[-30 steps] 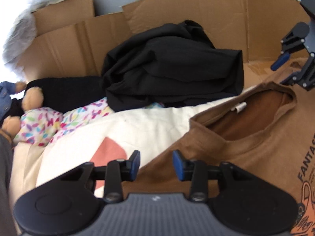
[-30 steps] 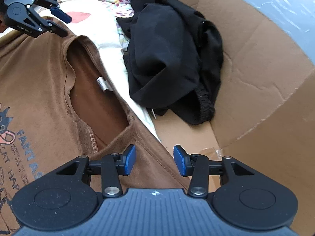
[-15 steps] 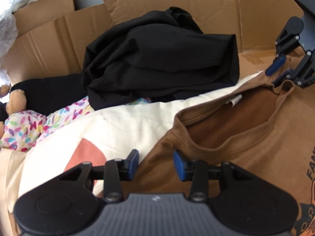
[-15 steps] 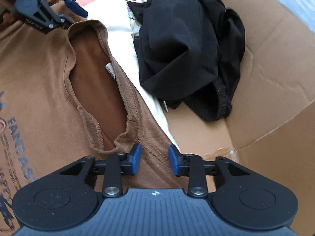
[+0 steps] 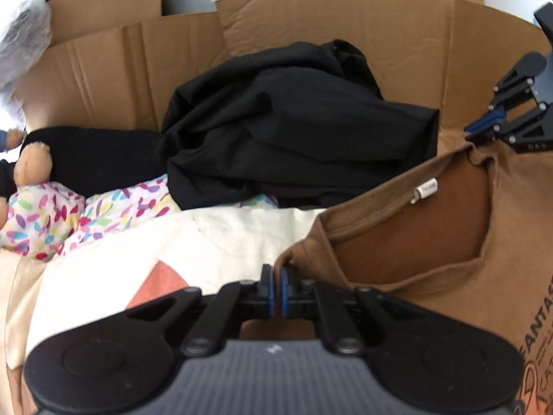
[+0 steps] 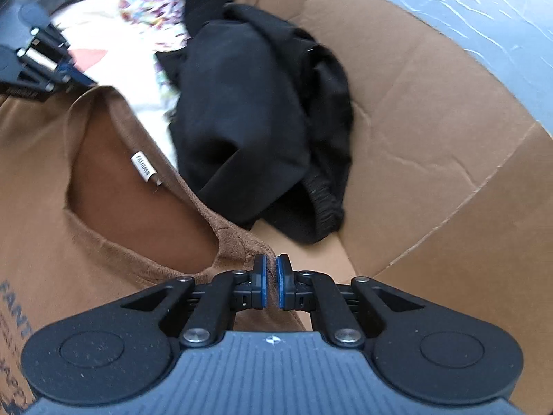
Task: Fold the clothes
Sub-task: 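Lower the T-shirt collar with the left gripper and open it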
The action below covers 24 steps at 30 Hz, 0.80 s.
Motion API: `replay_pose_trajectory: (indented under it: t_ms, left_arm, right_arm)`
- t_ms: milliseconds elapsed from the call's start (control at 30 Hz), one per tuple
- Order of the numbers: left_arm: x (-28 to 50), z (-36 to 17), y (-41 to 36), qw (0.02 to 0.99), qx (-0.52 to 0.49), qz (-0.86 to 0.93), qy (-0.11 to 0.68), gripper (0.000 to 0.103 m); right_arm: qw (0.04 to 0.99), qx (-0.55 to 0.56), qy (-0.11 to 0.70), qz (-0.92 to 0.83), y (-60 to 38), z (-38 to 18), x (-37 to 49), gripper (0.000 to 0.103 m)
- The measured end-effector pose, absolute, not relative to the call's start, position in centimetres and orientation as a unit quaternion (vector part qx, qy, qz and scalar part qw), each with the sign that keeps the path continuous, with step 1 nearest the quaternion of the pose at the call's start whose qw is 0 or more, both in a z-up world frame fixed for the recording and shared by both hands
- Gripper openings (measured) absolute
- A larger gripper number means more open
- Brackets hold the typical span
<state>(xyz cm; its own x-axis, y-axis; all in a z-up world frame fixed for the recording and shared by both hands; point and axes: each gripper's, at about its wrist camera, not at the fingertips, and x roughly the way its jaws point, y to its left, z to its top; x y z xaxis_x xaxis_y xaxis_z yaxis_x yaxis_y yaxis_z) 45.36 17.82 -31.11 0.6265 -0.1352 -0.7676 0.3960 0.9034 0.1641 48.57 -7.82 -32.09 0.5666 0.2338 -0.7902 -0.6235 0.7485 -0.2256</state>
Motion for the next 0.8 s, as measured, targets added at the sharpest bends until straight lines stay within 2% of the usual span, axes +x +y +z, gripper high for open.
replay_pose_trajectory:
  t_ms: [267,367,400,433,467,667,800]
  left_arm:
    - [45.9,-31.4,18.1,0.889,0.142,-0.140,0.413,0.006]
    - [45.5,-31.1,17.5,0.895,0.170,-0.114,0.397,0.028]
    - [45.2,-30.9,17.3,0.898,0.180,-0.102,0.388,0.043]
    - [45.1,-30.7,17.3,0.901,0.178,-0.099,0.383,0.047]
    - [44.9,-30.4,17.4,0.904,0.169,-0.103,0.380,0.047]
    - [44.1,-28.7,17.1,0.909,0.151,-0.098,0.376,0.047]
    - [43.1,-27.1,16.2,0.911,0.147,-0.108,0.369,0.055]
  right_arm:
    - [0.842,-0.227,0.425,0.242,-7.5,-32.3,50.8,0.007]
    - [0.866,-0.212,0.400,0.214,-8.0,-31.8,50.7,0.018]
    - [0.873,-0.201,0.394,0.206,-8.4,-31.5,50.7,0.032]
    - [0.879,-0.189,0.389,0.199,-8.7,-31.2,50.7,0.045]
    - [0.886,-0.177,0.384,0.192,-9.1,-30.8,50.7,0.048]
    - [0.888,-0.171,0.383,0.191,-11.6,-29.5,49.0,0.048]
    - [0.889,-0.177,0.377,0.192,-13.4,-28.5,47.3,0.048]
